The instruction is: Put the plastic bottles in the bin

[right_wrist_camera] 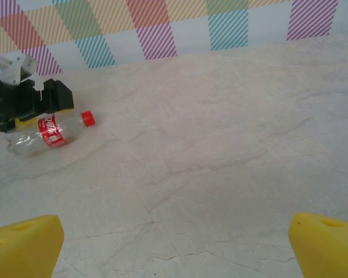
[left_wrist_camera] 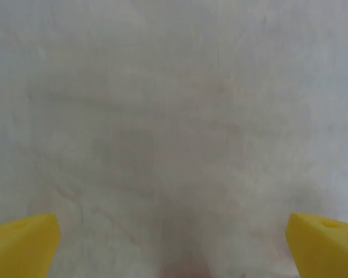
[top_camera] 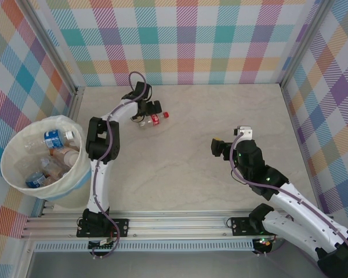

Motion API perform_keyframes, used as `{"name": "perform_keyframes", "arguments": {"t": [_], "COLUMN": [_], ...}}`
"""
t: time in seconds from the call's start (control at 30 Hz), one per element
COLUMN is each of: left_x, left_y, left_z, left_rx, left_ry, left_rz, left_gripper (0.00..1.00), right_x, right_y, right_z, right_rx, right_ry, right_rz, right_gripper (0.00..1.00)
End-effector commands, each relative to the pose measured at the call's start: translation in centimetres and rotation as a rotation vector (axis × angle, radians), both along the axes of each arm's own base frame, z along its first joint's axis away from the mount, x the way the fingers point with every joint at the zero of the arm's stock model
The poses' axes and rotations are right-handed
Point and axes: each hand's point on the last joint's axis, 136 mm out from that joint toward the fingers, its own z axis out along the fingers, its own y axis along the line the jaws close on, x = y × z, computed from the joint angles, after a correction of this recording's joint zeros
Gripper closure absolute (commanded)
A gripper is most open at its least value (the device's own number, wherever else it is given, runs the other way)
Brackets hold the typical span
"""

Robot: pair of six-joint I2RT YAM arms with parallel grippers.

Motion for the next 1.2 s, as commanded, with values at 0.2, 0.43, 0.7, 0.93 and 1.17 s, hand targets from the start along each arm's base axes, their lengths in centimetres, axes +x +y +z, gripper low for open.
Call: {"name": "perform_keyframes", "arguments": {"t": [0.2,0.43,0.7,0.93,1.17], "left_x": [-7.3,-12.7,-22.9,-20.4,-21.1], "left_y": [-4.4,-5.7,-9.3,-9.1,-9.9], "left_z": [5.1,8.8,5.0,1.5,-1.1], "left_rx": [-0.082,-0.119,0.296,0.471,0.428], "left_ry": [-0.035,-0.133,-0.052,0.000,0.104], "left_rz": [-0.157,-0.338,-0.897,-0.917,-0.963], "left_gripper": [0.00,0.00,0.00,0.00,0.13], "right_x": [0.5,0.4,0.1,0.3,0.1], "right_y": [-0.1,0.0,-0.1,0.2,0.5], "right_z": [-0.2,-0.7,-2.3,-2.4,-2.7], "right_rx": [-0.006,-0.004,-0.005,0.011,0.009], "right_ry": [-0.003,0.021,0.064,0.068,0.074], "right_rz": [-0.019,-0.017,-0.025,-0.023,-0.002], "right_gripper": [0.00,0.00,0.00,0.00,0.00]}}
